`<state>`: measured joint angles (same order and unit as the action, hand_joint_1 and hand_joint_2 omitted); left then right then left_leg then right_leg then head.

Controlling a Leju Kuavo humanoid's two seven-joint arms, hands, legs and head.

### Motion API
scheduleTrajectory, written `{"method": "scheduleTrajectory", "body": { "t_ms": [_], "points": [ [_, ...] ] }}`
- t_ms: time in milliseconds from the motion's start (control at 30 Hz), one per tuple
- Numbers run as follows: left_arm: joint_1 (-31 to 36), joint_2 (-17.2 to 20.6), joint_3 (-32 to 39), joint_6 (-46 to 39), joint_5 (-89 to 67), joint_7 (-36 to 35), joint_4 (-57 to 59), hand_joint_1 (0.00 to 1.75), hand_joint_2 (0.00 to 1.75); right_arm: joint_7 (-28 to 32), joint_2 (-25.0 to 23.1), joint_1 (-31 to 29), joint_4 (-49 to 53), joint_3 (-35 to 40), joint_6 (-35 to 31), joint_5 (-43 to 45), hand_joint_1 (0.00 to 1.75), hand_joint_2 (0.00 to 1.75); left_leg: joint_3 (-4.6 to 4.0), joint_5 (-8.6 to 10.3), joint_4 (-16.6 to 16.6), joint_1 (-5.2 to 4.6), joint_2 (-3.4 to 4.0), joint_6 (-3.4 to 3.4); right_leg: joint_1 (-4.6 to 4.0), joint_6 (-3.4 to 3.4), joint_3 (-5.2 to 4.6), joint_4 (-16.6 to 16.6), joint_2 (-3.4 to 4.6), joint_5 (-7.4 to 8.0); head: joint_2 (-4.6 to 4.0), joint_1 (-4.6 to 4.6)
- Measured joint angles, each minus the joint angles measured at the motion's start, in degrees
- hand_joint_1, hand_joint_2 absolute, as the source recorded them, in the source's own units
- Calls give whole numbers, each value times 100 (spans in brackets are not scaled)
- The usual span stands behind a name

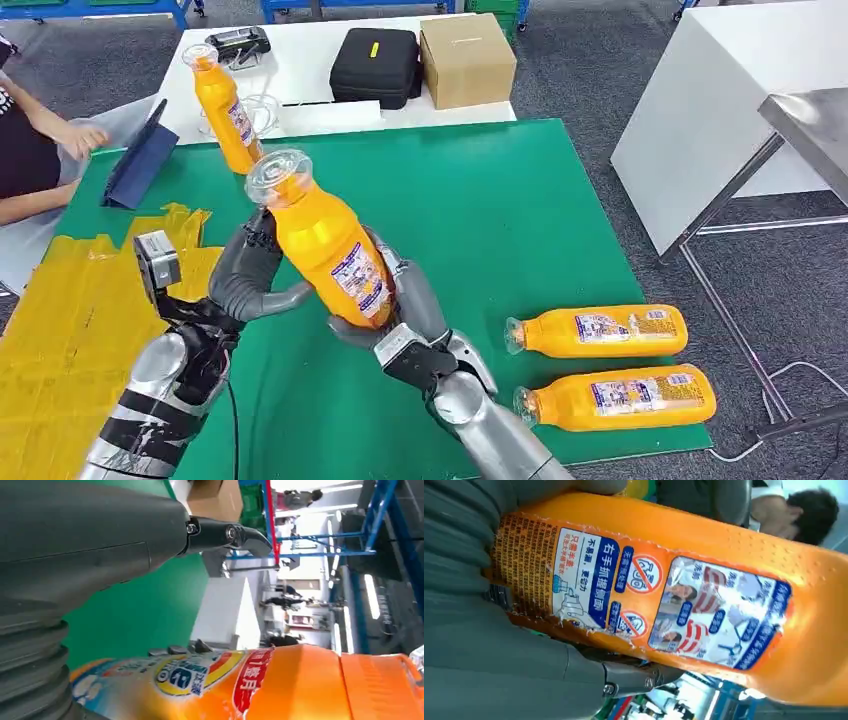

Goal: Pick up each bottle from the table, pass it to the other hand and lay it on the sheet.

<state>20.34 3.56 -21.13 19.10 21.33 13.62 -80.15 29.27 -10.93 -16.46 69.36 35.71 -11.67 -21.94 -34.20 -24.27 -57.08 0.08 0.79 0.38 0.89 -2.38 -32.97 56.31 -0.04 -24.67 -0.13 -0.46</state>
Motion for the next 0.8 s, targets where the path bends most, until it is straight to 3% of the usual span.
{"method": "scheduleTrajectory", "body": {
  "t_ms": [800],
  "points": [
    [-148,116,-46,256,381,155,-116,0,175,-61,-28,-279,-529,333,-59,-77,175,175,-2,2,0,0,1,-2,1,0,-2,0,0,0,0,2]
  ]
}}
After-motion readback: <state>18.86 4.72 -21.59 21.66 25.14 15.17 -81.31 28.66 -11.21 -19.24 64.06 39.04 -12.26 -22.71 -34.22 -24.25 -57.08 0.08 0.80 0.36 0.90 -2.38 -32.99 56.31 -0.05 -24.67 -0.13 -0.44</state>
